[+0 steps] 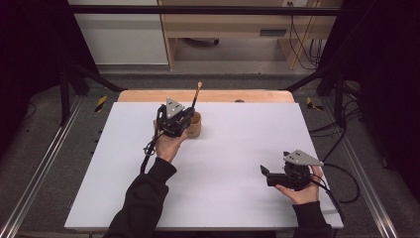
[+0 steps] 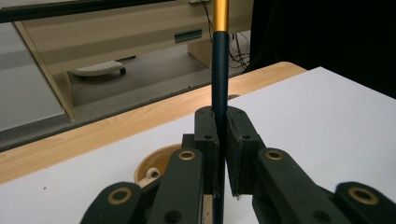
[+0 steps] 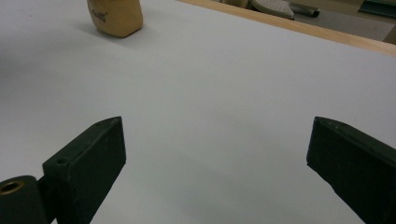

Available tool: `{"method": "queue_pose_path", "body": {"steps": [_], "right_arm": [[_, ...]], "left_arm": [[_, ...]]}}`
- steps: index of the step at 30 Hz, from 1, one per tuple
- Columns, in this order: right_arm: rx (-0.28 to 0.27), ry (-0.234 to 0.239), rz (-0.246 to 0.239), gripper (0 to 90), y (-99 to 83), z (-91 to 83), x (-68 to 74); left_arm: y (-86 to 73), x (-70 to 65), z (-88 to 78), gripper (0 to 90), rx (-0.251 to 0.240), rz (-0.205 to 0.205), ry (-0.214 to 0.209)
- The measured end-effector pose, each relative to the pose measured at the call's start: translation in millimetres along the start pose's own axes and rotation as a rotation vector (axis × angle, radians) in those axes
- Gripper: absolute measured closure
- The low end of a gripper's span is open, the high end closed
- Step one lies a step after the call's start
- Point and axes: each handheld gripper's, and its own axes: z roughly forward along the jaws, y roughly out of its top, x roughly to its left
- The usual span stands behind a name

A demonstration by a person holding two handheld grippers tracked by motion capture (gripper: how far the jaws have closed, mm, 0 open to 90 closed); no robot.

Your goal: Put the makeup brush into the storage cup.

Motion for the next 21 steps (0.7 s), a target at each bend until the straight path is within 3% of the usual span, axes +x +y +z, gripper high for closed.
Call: {"method": "queue_pose_path", "body": {"steps": [12, 21], "right_arm": [[-0.004, -0.001, -0.003, 5.2, -0.4, 0.0, -1.2], [-0.002, 0.000, 0.002, 5.1, -0.4, 0.2, -0.7]], "left_arm": [[1.5, 2.5, 19.4, 83.4, 0.011, -0.009, 0.001], [4.7, 5.2, 32.7, 83.4, 0.043, 0.009, 0.006]]}}
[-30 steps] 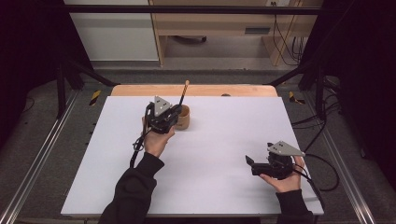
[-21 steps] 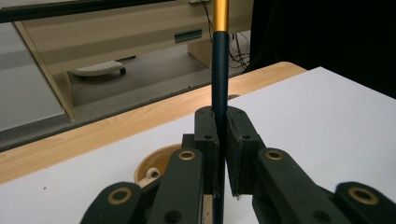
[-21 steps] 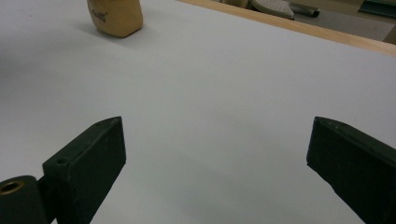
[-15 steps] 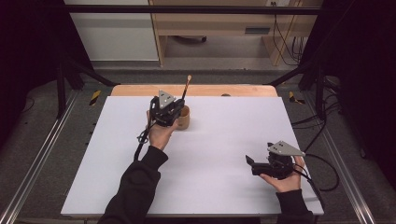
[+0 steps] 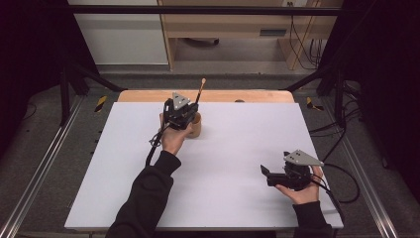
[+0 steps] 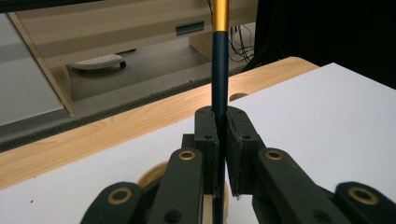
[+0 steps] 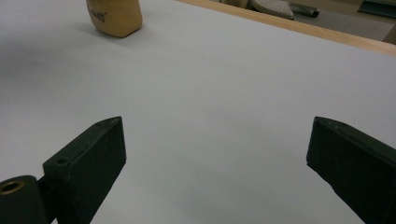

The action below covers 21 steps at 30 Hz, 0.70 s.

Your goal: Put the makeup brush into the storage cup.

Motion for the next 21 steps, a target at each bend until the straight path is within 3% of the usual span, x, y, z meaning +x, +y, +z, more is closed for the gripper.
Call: {"method": "queue_pose_path", "body": {"steps": [7, 21], "right_arm": [[0.002, 0.000, -0.003, 5.2, -0.2, 0.2, -0.3], [0.004, 0.004, -0.006, 5.8, -0.8, 0.5, -0.5]], "left_arm": [[2.4, 4.5, 11.2, 83.4, 0.000, -0.016, 0.009], [-7.3, 7.1, 30.0, 83.4, 0.012, -0.004, 0.030]]}}
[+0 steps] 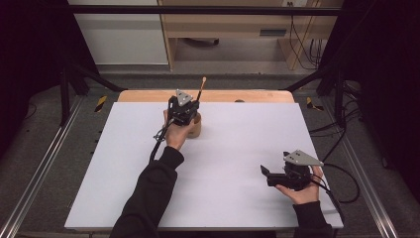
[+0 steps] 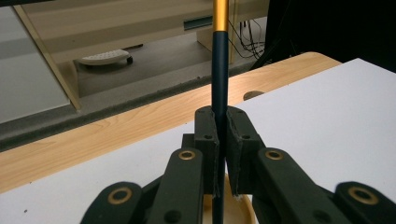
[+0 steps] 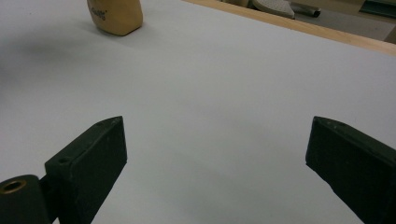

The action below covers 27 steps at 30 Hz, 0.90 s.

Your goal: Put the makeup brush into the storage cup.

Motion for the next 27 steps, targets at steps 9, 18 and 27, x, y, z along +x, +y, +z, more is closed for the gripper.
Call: {"method": "queue_pose_path", "body": {"steps": [9, 18, 27], "right_arm": [[0.001, 0.003, -0.004, 6.1, -0.3, 0.2, 0.1], [0.003, 0.000, -0.008, 6.6, -0.6, 0.5, 0.3], [0.006, 0.000, -0.010, 6.6, -0.9, 0.9, 0.8]], "left_arm": [[-5.5, -1.7, 6.9, 83.4, 0.008, 0.009, 0.001], [-15.7, -0.2, 10.6, 83.4, 0.026, 0.011, 0.002], [-20.3, -1.4, 11.4, 83.4, 0.038, 0.018, 0.004]]}}
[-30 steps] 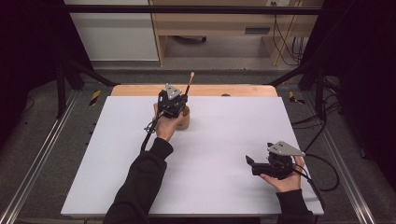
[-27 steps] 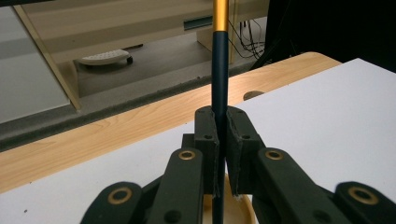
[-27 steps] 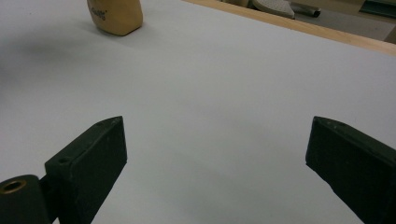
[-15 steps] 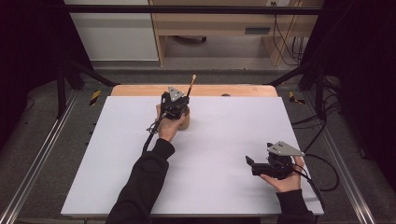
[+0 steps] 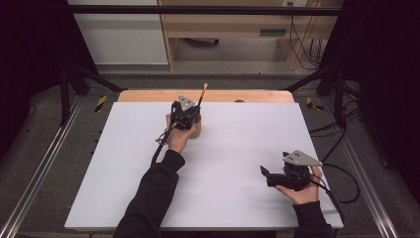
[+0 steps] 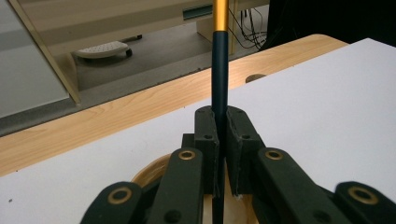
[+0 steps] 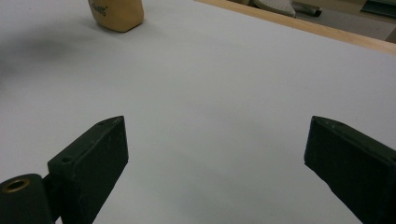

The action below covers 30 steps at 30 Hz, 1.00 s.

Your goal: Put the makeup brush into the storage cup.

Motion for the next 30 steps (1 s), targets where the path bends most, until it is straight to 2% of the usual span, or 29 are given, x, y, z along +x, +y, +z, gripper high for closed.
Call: {"method": "queue_pose_path", "body": {"steps": [2, 17, 30], "right_arm": [[-0.002, 0.000, -0.004, 6.7, 0.1, -0.1, -0.3], [0.000, 0.000, -0.004, 7.1, -0.4, 0.4, 0.6], [-0.001, 0.000, -0.005, 7.3, -0.4, 0.2, 1.1]], "left_arm": [[-1.8, -0.1, 0.4, 83.4, -0.005, -0.010, -0.001], [-9.7, -0.8, -2.5, 83.3, 0.014, 0.001, 0.000], [-17.2, -2.7, 0.4, 82.7, 0.062, 0.002, 0.004]]}}
